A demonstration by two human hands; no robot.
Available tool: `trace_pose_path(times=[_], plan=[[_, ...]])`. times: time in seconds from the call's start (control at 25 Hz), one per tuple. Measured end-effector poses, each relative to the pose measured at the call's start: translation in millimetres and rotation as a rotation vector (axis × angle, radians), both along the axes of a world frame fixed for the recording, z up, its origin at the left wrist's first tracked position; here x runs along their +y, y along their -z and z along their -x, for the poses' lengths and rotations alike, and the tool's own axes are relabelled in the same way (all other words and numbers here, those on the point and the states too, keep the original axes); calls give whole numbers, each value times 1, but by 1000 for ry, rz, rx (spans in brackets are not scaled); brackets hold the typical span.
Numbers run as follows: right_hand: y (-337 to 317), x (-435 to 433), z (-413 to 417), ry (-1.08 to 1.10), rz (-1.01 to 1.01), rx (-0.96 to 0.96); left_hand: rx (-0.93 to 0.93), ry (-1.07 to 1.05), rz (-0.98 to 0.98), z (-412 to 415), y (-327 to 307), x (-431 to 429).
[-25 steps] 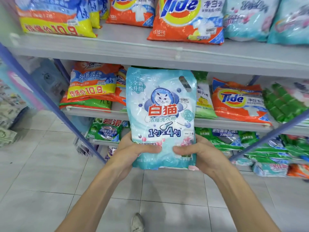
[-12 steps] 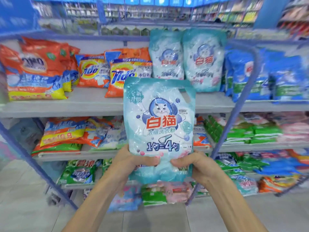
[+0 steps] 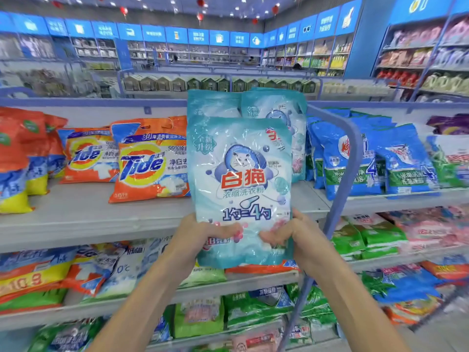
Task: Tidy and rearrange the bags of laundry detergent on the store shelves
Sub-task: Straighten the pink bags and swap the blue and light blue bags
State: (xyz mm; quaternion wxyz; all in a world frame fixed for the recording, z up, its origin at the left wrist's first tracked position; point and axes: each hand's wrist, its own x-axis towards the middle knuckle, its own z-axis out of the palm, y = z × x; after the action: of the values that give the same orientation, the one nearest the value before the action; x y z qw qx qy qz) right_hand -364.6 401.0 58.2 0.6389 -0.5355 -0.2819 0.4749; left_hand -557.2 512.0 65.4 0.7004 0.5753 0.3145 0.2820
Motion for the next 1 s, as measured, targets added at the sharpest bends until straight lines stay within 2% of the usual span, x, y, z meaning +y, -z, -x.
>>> trace_pose_path(times=[0.24,0.52,0.72,0.88,1.0], plan=[[-29,37,-62,138,-24,-194,36,23,-101,-78,-20,56],[-42,90,-144,343,-17,-532,74,-126,-305,-188,-14,106],[-14,120,-181,504,-18,-550,-2,-155,-303,-239,15,111],[-6,115,-183,520,-38,-566,-12,-124,-198,-248,24,111],[3,111,-186,510,-15,-552,25,-124,-198,-260,25,102]])
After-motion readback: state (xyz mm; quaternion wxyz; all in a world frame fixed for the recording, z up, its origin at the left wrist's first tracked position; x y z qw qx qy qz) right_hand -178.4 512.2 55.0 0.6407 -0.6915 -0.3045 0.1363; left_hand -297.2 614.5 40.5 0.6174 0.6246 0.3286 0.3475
